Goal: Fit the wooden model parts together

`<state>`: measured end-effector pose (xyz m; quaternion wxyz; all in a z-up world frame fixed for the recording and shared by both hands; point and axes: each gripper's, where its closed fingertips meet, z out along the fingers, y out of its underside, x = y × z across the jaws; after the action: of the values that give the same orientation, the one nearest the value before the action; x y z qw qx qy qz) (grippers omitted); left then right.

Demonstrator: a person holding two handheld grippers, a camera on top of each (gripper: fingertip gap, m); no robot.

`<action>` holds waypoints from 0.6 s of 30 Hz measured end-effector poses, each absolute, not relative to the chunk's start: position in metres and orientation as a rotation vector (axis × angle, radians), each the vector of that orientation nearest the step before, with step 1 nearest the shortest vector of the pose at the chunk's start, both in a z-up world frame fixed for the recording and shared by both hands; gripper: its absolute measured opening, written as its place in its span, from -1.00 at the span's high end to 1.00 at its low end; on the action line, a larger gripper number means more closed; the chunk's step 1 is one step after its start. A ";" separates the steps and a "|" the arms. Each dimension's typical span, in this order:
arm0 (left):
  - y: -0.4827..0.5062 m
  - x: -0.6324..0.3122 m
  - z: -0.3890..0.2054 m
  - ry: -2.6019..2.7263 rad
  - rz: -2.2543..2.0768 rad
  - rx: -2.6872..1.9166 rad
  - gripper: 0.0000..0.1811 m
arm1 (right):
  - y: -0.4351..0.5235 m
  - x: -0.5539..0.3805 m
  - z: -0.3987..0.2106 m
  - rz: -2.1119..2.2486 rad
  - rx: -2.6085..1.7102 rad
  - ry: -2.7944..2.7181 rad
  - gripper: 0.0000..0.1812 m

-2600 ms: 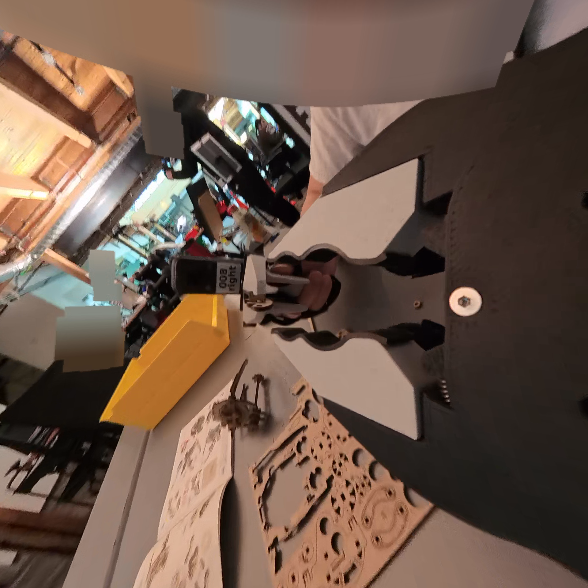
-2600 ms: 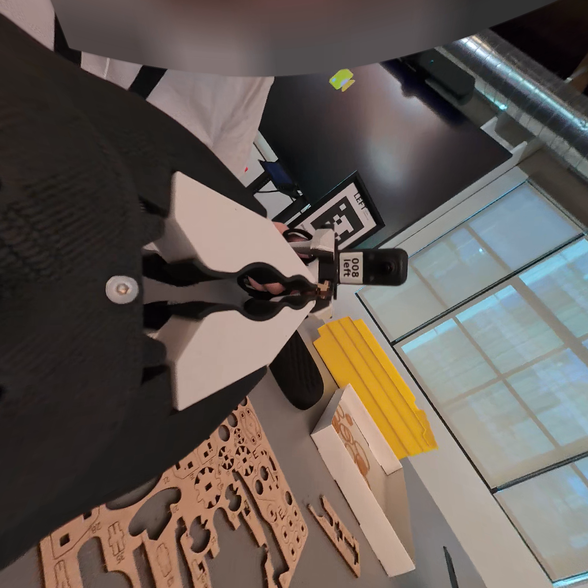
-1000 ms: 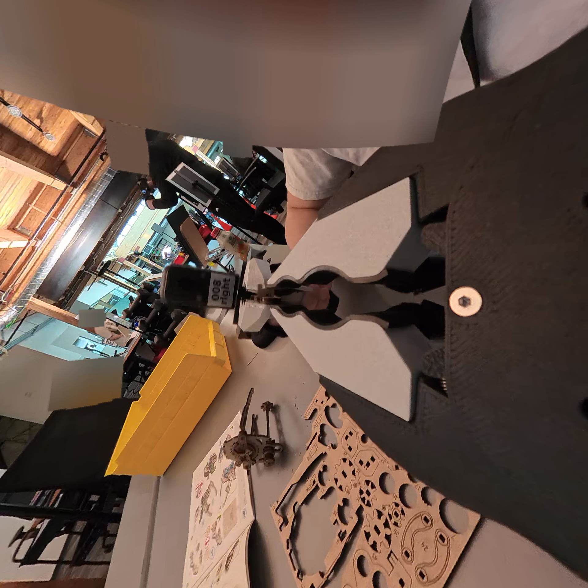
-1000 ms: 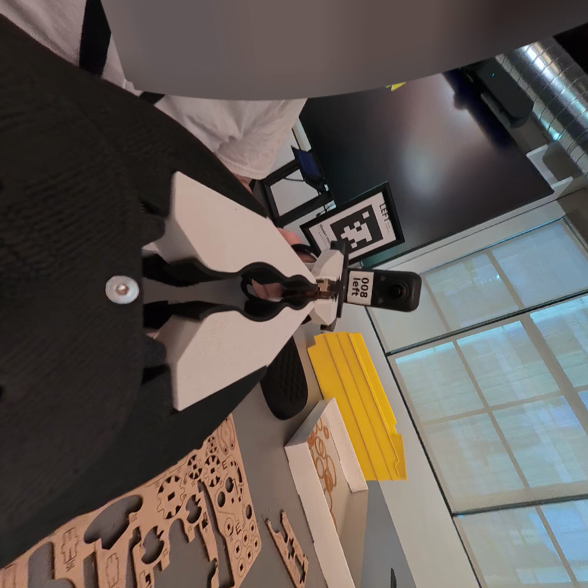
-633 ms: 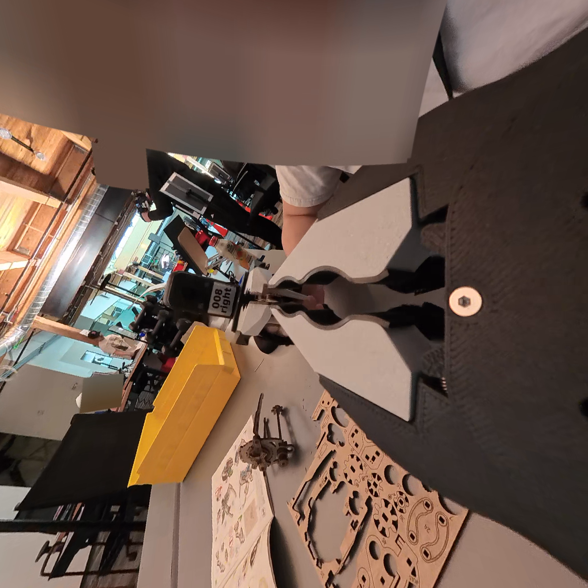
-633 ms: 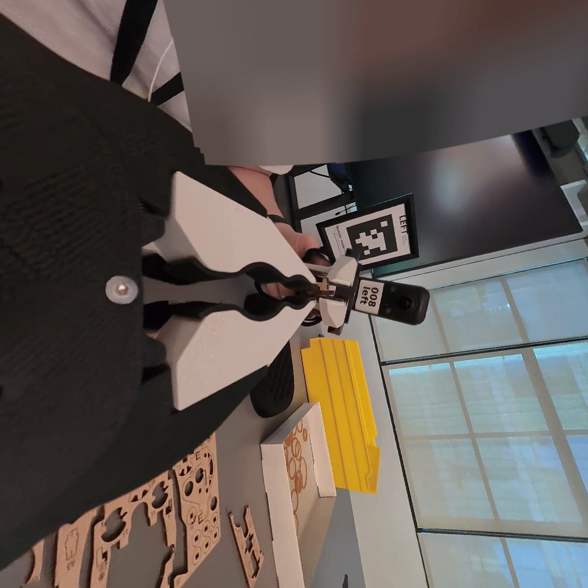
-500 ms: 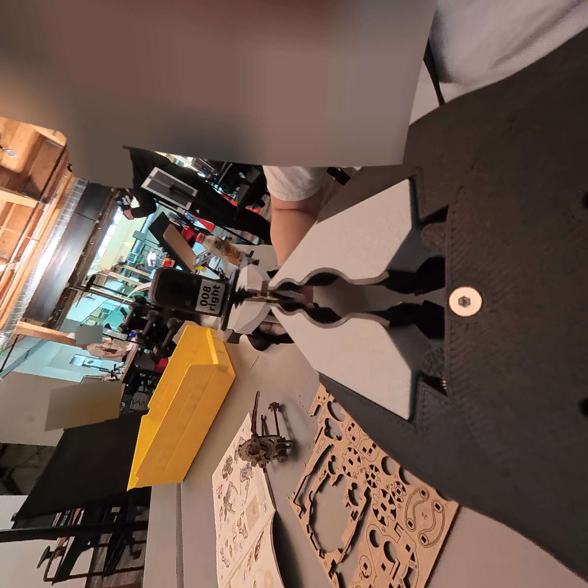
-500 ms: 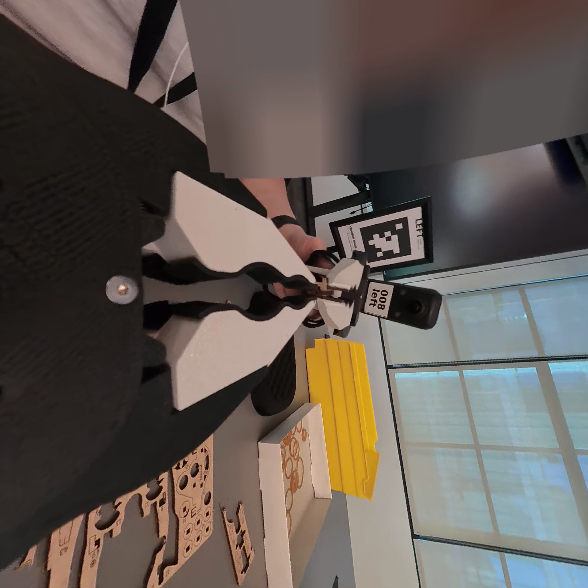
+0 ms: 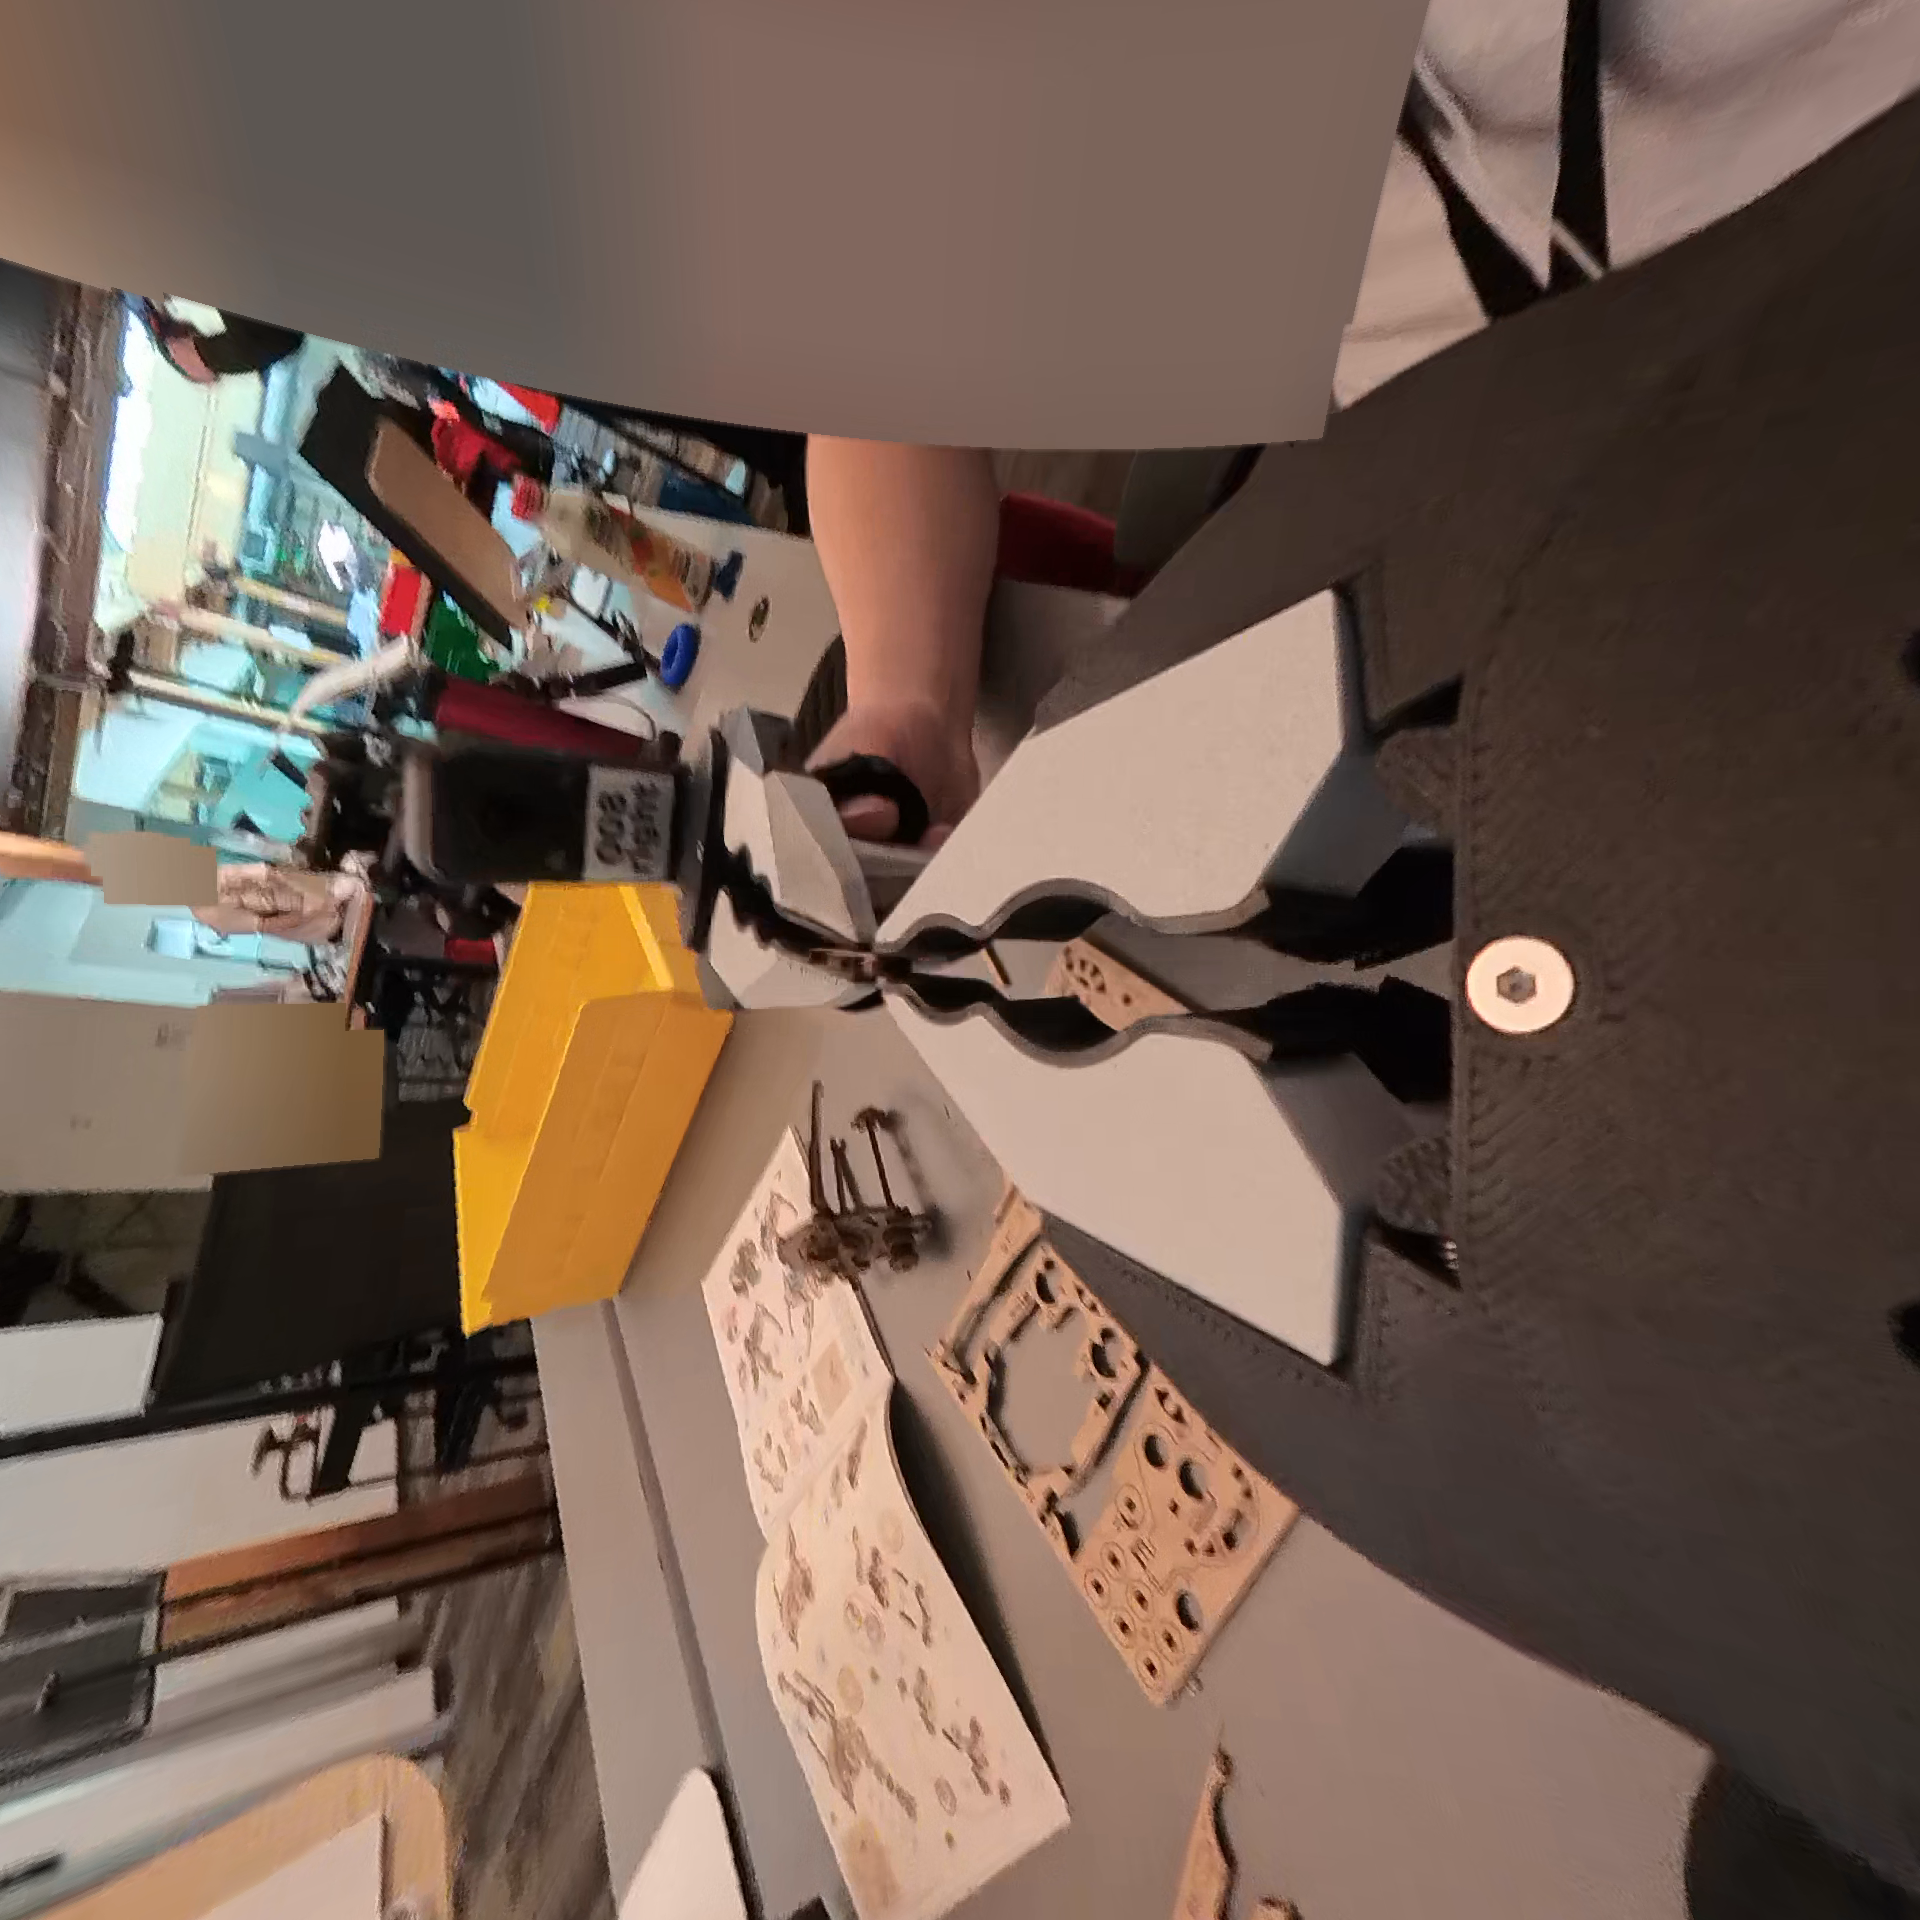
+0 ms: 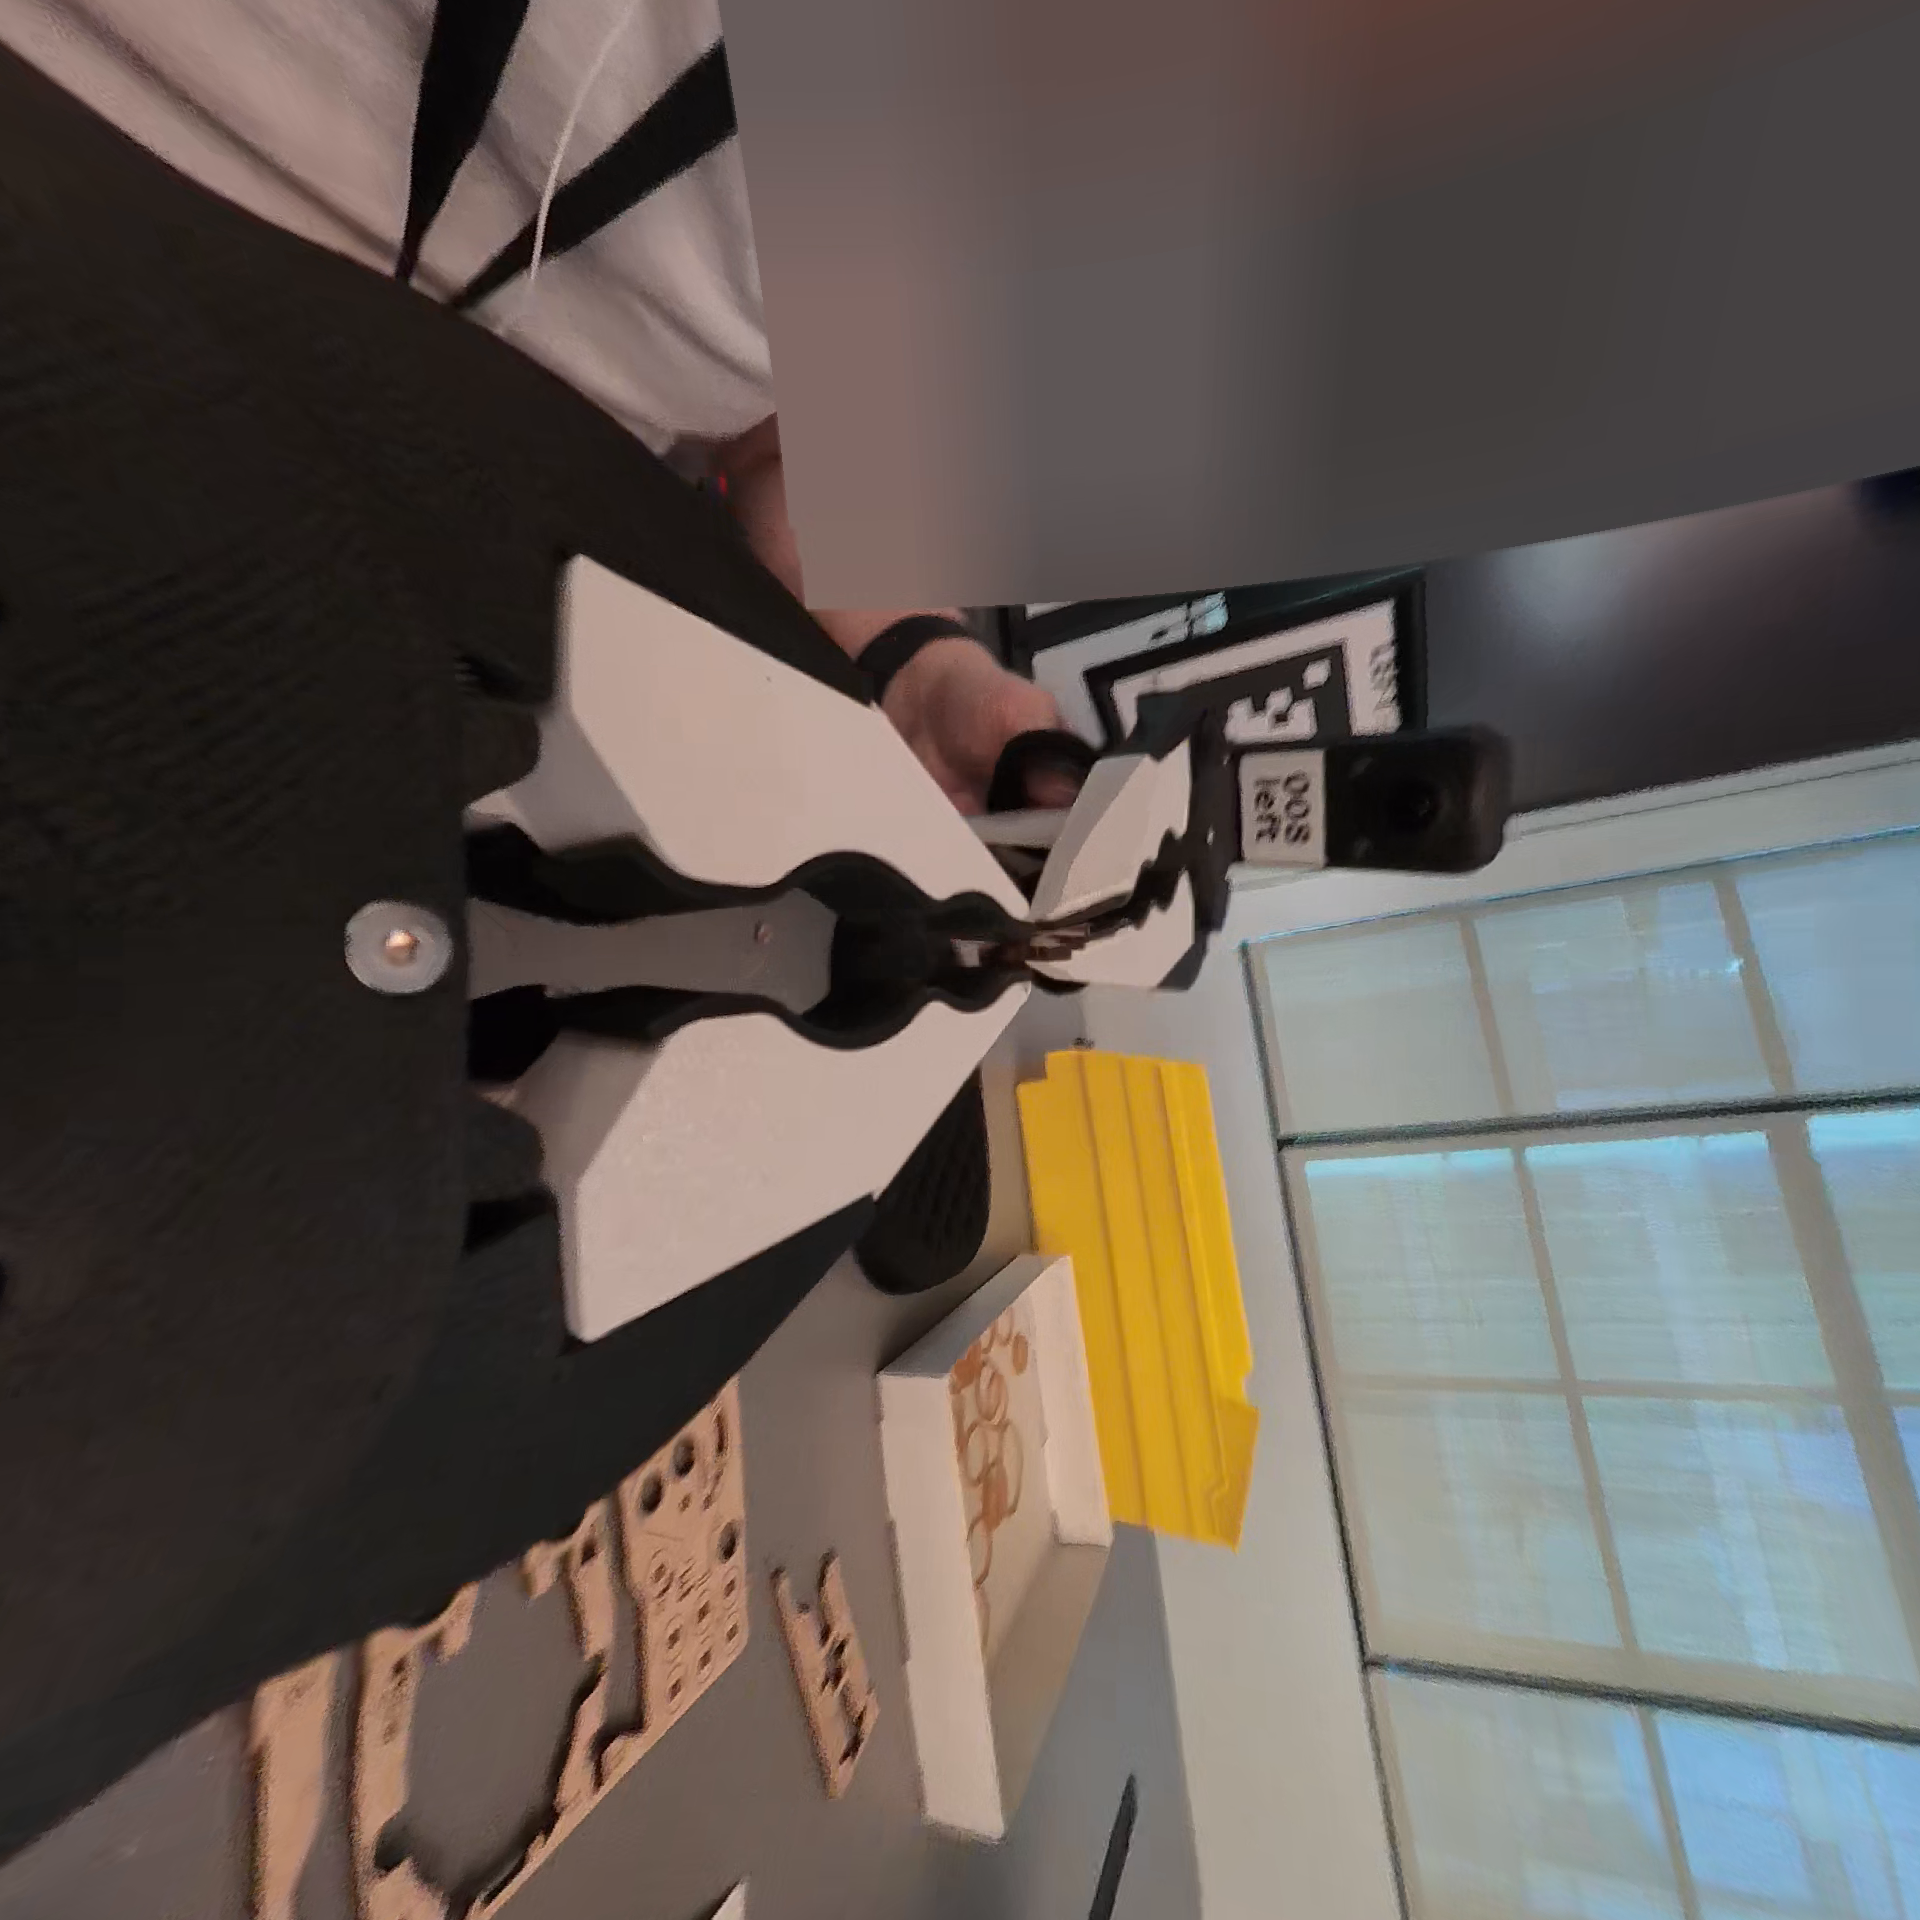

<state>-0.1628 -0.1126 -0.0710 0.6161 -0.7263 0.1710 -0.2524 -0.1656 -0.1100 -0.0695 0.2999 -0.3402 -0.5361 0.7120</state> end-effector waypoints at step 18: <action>-0.141 -0.246 -0.069 0.095 -0.643 -1.586 0.99 | -0.130 -0.186 -0.185 1.264 -1.125 -2.039 0.82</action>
<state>-0.2463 -0.1409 -0.0687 0.6546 -0.6995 0.0421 -0.2836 -0.1859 -0.1301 -0.1846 0.2433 -0.4119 -0.7463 0.4627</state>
